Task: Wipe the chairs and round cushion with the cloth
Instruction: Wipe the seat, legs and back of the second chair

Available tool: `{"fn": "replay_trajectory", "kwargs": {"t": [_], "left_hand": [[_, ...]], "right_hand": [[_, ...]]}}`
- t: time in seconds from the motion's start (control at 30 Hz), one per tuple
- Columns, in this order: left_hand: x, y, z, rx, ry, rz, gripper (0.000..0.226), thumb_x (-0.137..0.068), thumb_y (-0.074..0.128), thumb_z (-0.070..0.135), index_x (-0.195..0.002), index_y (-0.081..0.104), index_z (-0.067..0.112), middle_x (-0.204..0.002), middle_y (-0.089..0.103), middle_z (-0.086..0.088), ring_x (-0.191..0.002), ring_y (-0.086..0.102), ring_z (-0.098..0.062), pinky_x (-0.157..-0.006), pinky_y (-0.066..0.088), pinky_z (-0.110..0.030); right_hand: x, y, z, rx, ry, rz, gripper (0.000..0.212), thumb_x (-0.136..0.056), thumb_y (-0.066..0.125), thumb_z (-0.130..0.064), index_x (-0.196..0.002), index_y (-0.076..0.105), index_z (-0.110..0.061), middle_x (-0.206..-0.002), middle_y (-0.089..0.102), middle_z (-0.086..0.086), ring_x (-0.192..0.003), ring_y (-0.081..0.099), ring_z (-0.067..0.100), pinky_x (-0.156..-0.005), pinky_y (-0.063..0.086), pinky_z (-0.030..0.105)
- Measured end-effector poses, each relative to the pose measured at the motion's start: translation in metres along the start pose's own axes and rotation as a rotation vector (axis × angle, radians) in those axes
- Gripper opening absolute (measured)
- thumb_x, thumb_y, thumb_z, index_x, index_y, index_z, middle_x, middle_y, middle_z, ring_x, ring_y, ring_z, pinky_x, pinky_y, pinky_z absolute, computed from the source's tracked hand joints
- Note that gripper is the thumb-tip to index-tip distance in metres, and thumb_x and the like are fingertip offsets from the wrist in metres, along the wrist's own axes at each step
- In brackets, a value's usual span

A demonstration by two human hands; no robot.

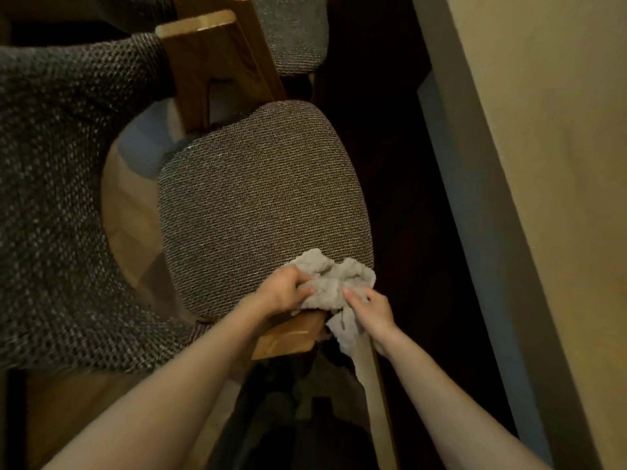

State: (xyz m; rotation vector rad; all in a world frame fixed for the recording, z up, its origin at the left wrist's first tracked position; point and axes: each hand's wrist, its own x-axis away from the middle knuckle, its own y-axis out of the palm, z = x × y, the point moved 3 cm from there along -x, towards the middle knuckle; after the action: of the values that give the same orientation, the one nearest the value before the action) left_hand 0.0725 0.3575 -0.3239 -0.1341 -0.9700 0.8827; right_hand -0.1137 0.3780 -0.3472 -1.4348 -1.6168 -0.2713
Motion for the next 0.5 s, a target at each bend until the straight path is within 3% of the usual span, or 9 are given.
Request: {"fn": "replay_trajectory", "kwargs": {"t": [0.07, 0.13, 0.23, 0.33, 0.4, 0.5], "left_hand": [[0.018, -0.022, 0.013, 0.041, 0.037, 0.087, 0.022, -0.095, 0.056, 0.020, -0.073, 0.058, 0.018, -0.077, 0.059, -0.002, -0.075, 0.054, -0.017, -0.068, 0.037, -0.028], [0.041, -0.044, 0.026, 0.089, 0.085, 0.196, 0.013, -0.094, 0.058, 0.021, -0.089, 0.069, 0.016, -0.084, 0.063, 0.002, -0.082, 0.057, -0.014, -0.072, 0.040, -0.027], [0.083, -0.070, 0.041, 0.120, 0.110, 0.332, 0.024, -0.093, 0.060, 0.024, -0.114, 0.068, 0.018, -0.101, 0.061, 0.001, -0.093, 0.056, -0.012, -0.084, 0.043, -0.029], [0.130, -0.091, 0.052, 0.181, 0.111, 0.472, 0.025, -0.091, 0.063, 0.027, -0.115, 0.067, 0.021, -0.095, 0.059, 0.003, -0.085, 0.055, -0.008, -0.076, 0.042, -0.024], [0.163, -0.105, 0.062, 0.237, 0.115, 0.588, 0.024, -0.089, 0.065, 0.028, -0.112, 0.068, 0.024, -0.096, 0.063, 0.005, -0.086, 0.058, -0.006, -0.076, 0.046, -0.024], [0.214, -0.120, 0.076, 0.295, 0.130, 0.733, 0.023, -0.086, 0.069, 0.027, -0.108, 0.069, 0.023, -0.099, 0.064, 0.008, -0.092, 0.059, -0.007, -0.080, 0.048, -0.026]], "right_hand": [[0.011, -0.010, -0.027, -0.017, -0.099, 0.001, 0.027, -0.092, 0.062, -0.032, -0.100, 0.070, -0.008, -0.102, 0.071, 0.008, -0.101, 0.065, 0.025, -0.093, 0.050, 0.045], [0.027, -0.021, -0.056, -0.019, -0.199, -0.014, 0.024, -0.092, 0.061, -0.033, -0.102, 0.071, -0.014, -0.102, 0.070, 0.005, -0.098, 0.065, 0.020, -0.092, 0.050, 0.043], [0.058, -0.038, -0.101, 0.048, -0.374, 0.001, 0.016, -0.090, 0.064, -0.037, -0.093, 0.070, -0.023, -0.103, 0.062, -0.001, -0.092, 0.059, 0.007, -0.086, 0.047, 0.026], [0.098, -0.051, -0.140, 0.074, -0.508, -0.048, 0.004, -0.088, 0.065, -0.041, -0.085, 0.065, -0.037, -0.099, 0.057, -0.014, -0.092, 0.055, -0.004, -0.079, 0.040, 0.012], [0.126, -0.057, -0.163, 0.101, -0.604, -0.072, 0.010, -0.088, 0.065, -0.039, -0.081, 0.061, -0.044, -0.096, 0.056, -0.019, -0.093, 0.053, -0.006, -0.080, 0.037, 0.010], [0.159, -0.059, -0.189, 0.172, -0.697, -0.074, 0.008, -0.088, 0.066, -0.037, -0.091, 0.068, -0.029, -0.099, 0.055, -0.016, -0.100, 0.051, 0.001, -0.087, 0.038, 0.017]]}}
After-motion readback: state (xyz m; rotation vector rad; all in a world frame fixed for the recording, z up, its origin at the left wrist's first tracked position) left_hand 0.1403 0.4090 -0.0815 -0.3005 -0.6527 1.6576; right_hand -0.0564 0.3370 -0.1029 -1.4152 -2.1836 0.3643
